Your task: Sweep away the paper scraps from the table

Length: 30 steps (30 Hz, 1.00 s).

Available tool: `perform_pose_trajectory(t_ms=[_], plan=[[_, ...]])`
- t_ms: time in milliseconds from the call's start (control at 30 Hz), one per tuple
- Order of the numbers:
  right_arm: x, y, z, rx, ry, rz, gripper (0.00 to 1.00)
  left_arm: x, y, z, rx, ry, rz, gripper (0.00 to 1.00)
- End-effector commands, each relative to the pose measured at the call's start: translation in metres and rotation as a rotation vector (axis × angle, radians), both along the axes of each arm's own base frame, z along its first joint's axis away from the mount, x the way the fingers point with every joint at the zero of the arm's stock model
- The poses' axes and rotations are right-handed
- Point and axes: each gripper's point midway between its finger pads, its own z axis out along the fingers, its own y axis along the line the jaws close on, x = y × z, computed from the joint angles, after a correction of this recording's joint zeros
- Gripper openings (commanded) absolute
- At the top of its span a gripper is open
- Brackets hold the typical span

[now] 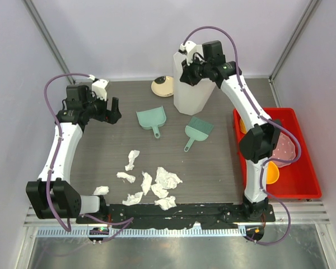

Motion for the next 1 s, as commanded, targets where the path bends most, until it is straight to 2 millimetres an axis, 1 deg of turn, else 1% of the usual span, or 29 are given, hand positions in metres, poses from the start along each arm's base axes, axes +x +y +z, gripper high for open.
perform_pose_trajectory(t_ms=[0, 33, 133, 167, 233, 267, 367, 433, 500, 533, 567, 633, 700, 867, 900, 933, 967], plan=[[-0.012, 0.015, 0.003, 0.009, 0.051, 0.013, 0.01, -0.003, -0.006, 0.013, -0.017, -0.038, -0.024, 0.91], [-0.017, 0.02, 0.0, 0.0, 0.065, 0.025, 0.01, -0.002, -0.005, 0.012, -0.015, -0.039, -0.022, 0.91], [-0.032, 0.026, -0.022, -0.065, 0.125, 0.036, 0.01, -0.002, -0.005, 0.01, -0.016, -0.033, -0.023, 0.91], [-0.042, 0.029, -0.032, -0.112, 0.149, 0.041, 0.01, -0.002, -0.005, 0.01, -0.016, -0.032, -0.021, 0.91], [-0.054, 0.034, -0.041, -0.146, 0.18, 0.06, 0.01, -0.003, -0.005, 0.009, -0.014, -0.03, -0.023, 0.91], [-0.065, 0.038, -0.045, -0.161, 0.209, 0.077, 0.01, -0.003, -0.005, 0.009, -0.014, -0.03, -0.023, 0.91], [-0.084, 0.042, -0.045, -0.171, 0.239, 0.091, 0.01, -0.002, -0.004, 0.009, -0.008, -0.034, -0.021, 0.91], [-0.093, 0.039, -0.043, -0.172, 0.247, 0.083, 0.01, -0.002, -0.004, 0.009, -0.007, -0.034, -0.02, 0.91], [-0.095, 0.039, -0.041, -0.161, 0.24, 0.076, 0.01, -0.002, -0.004, 0.009, -0.011, -0.034, -0.021, 0.91], [-0.098, 0.037, -0.048, -0.168, 0.253, 0.072, 0.01, -0.002, -0.006, 0.009, -0.016, -0.033, -0.024, 0.91], [-0.096, 0.038, -0.042, -0.153, 0.226, 0.07, 0.01, -0.001, -0.005, 0.009, -0.017, -0.034, -0.024, 0.91], [-0.095, 0.037, -0.043, -0.154, 0.225, 0.061, 0.01, -0.001, -0.005, 0.01, -0.022, -0.034, -0.023, 0.91], [-0.093, 0.039, -0.044, -0.148, 0.226, 0.055, 0.01, -0.001, -0.006, 0.011, -0.024, -0.034, -0.024, 0.91], [-0.08, 0.05, -0.032, -0.105, 0.161, 0.072, 0.01, -0.002, -0.007, 0.014, -0.023, -0.04, -0.027, 0.91], [-0.077, 0.052, -0.036, -0.106, 0.167, 0.076, 0.01, -0.002, -0.007, 0.014, -0.021, -0.041, -0.028, 0.91], [-0.075, 0.055, -0.03, -0.098, 0.155, 0.081, 0.01, -0.002, -0.006, 0.014, -0.021, -0.042, -0.026, 0.91], [-0.074, 0.056, -0.031, -0.099, 0.157, 0.08, 0.01, -0.002, -0.007, 0.013, -0.02, -0.04, -0.029, 0.91]])
